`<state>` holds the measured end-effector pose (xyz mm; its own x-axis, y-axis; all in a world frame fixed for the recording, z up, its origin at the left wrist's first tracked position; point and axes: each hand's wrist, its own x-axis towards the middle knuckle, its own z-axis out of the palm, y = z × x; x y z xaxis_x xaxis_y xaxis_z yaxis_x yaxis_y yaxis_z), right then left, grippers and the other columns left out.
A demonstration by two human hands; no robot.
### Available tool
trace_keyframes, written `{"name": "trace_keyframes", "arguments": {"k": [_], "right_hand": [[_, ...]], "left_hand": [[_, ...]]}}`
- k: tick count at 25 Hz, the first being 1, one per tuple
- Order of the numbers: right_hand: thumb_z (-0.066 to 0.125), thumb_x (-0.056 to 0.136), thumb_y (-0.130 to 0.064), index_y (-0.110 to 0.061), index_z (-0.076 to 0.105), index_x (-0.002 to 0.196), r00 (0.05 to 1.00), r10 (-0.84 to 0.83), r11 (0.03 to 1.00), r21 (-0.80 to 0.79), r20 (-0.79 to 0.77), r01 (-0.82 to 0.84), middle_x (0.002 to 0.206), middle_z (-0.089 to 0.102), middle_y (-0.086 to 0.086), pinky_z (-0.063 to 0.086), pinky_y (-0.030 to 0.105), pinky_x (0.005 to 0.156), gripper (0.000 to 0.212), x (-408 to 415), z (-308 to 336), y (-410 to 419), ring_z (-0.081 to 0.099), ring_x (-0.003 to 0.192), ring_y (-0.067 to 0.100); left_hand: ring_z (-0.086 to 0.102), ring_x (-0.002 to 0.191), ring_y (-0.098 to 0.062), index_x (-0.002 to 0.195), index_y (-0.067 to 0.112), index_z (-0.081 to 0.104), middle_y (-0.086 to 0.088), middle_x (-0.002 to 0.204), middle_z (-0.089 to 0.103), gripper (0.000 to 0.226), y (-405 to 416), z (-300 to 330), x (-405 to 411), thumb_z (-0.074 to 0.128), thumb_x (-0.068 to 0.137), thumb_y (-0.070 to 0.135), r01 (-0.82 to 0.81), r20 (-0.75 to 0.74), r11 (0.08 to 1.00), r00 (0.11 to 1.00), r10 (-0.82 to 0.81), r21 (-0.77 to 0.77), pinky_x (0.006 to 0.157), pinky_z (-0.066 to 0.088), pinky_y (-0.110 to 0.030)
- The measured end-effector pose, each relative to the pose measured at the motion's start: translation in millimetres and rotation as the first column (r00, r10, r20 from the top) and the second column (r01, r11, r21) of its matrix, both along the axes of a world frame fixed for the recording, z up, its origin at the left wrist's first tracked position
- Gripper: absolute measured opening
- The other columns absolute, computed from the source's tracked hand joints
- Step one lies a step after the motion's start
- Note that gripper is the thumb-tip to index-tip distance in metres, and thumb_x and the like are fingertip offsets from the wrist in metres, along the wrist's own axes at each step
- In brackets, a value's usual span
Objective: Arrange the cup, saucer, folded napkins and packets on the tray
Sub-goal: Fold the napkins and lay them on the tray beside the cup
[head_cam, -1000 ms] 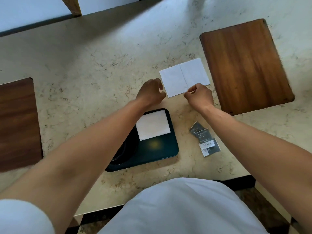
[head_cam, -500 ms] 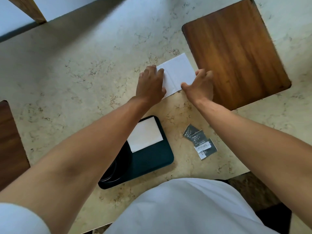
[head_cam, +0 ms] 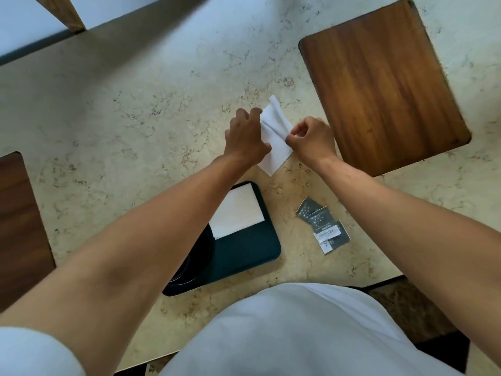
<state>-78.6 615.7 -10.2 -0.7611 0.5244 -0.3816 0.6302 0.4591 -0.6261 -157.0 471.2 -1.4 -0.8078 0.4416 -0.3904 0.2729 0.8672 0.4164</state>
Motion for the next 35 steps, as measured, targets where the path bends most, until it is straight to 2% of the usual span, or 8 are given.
{"name": "trace_keyframes", "arguments": {"k": [4, 7, 11, 14, 21, 25, 31, 35], "right_hand": [[0.071, 0.084, -0.025, -0.023, 0.063, 0.091, 0.998, -0.010, 0.987, -0.159, -0.065, 0.000, 0.091, 0.065, -0.010, 0.047, 0.023, 0.072, 0.010, 4, 14, -8, 0.062, 0.087, 0.008], [0.071, 0.084, -0.024, -0.026, 0.062, 0.086, 0.988, 0.003, 0.969, -0.242, -0.152, -0.041, 0.096, 0.069, -0.011, 0.051, 0.028, 0.087, 0.010, 9, 31, -11, 0.064, 0.098, 0.007], [0.066, 0.076, -0.020, -0.019, 0.058, 0.076, 0.965, 0.043, 0.934, -0.333, -0.261, -0.131, 0.081, 0.065, -0.005, 0.051, 0.039, 0.080, 0.009, 13, 56, -10, 0.064, 0.085, 0.021], [0.065, 0.074, -0.017, -0.017, 0.055, 0.073, 0.950, 0.037, 0.896, -0.410, -0.311, -0.169, 0.071, 0.054, -0.005, 0.043, 0.028, 0.069, 0.010, 12, 73, -13, 0.051, 0.067, 0.007], [0.071, 0.083, -0.014, -0.021, 0.066, 0.090, 0.947, -0.065, 0.839, -0.531, -0.315, -0.120, 0.088, 0.067, 0.001, 0.047, 0.039, 0.077, 0.011, 12, 103, -34, 0.061, 0.085, 0.019], [0.074, 0.090, -0.017, -0.018, 0.066, 0.125, 0.946, -0.040, 0.656, -0.722, -0.322, -0.219, 0.109, 0.065, 0.009, 0.051, 0.043, 0.085, 0.036, 20, 123, -43, 0.065, 0.095, 0.023], [0.054, 0.101, -0.028, -0.012, 0.066, 0.130, 0.900, 0.107, 0.460, -0.781, -0.422, -0.421, 0.084, 0.076, 0.016, 0.058, 0.036, 0.083, 0.036, 34, 149, -56, 0.073, 0.084, 0.028], [0.055, 0.095, -0.008, -0.008, 0.072, 0.116, 0.887, 0.032, 0.602, -0.699, -0.460, -0.385, 0.076, 0.069, 0.015, 0.051, 0.036, 0.072, 0.027, 41, 145, -61, 0.063, 0.074, 0.025]], "left_hand": [[0.061, 0.104, -0.026, 0.141, 0.011, 0.045, -0.010, 0.123, 0.057, 0.069, -3, 5, -2, 0.078, 0.080, 0.018, -0.298, 0.229, 0.936, 0.940, 0.255, 0.184, 0.073, 0.049, -0.027], [0.061, 0.107, -0.026, 0.135, 0.013, 0.048, -0.002, 0.116, 0.057, 0.068, -10, 14, 0, 0.082, 0.077, 0.021, -0.432, 0.330, 0.876, 0.876, 0.351, 0.215, 0.085, 0.058, -0.037], [0.064, 0.108, -0.027, 0.129, 0.015, 0.059, -0.004, 0.118, 0.065, 0.060, -31, 25, 5, 0.081, 0.073, 0.014, -0.379, 0.363, 0.873, 0.895, 0.260, 0.307, 0.087, 0.058, -0.039], [0.065, 0.107, -0.027, 0.116, 0.012, 0.072, -0.006, 0.112, 0.070, 0.040, -50, 38, 12, 0.081, 0.078, 0.018, -0.357, 0.343, 0.876, 0.908, 0.242, 0.325, 0.080, 0.052, -0.030], [0.065, 0.098, -0.005, 0.103, 0.021, 0.076, 0.006, 0.109, 0.067, 0.016, -94, 78, 46, 0.076, 0.088, 0.026, -0.311, 0.324, 0.820, 0.932, 0.163, 0.480, 0.081, 0.047, -0.019], [0.073, 0.094, -0.012, 0.109, 0.009, 0.077, -0.005, 0.104, 0.079, 0.017, -118, 95, 67, 0.074, 0.092, 0.014, -0.355, 0.339, 0.713, 0.925, 0.173, 0.605, 0.089, 0.057, -0.033], [0.073, 0.091, -0.023, 0.101, 0.007, 0.078, -0.010, 0.097, 0.076, 0.011, -138, 115, 76, 0.076, 0.089, 0.006, -0.409, 0.258, 0.616, 0.911, 0.322, 0.673, 0.084, 0.062, -0.045], [0.070, 0.082, -0.007, 0.099, 0.004, 0.078, -0.002, 0.095, 0.077, 0.029, -145, 128, 84, 0.066, 0.084, -0.016, -0.385, 0.249, 0.583, 0.920, 0.302, 0.715, 0.073, 0.060, -0.034]]}}
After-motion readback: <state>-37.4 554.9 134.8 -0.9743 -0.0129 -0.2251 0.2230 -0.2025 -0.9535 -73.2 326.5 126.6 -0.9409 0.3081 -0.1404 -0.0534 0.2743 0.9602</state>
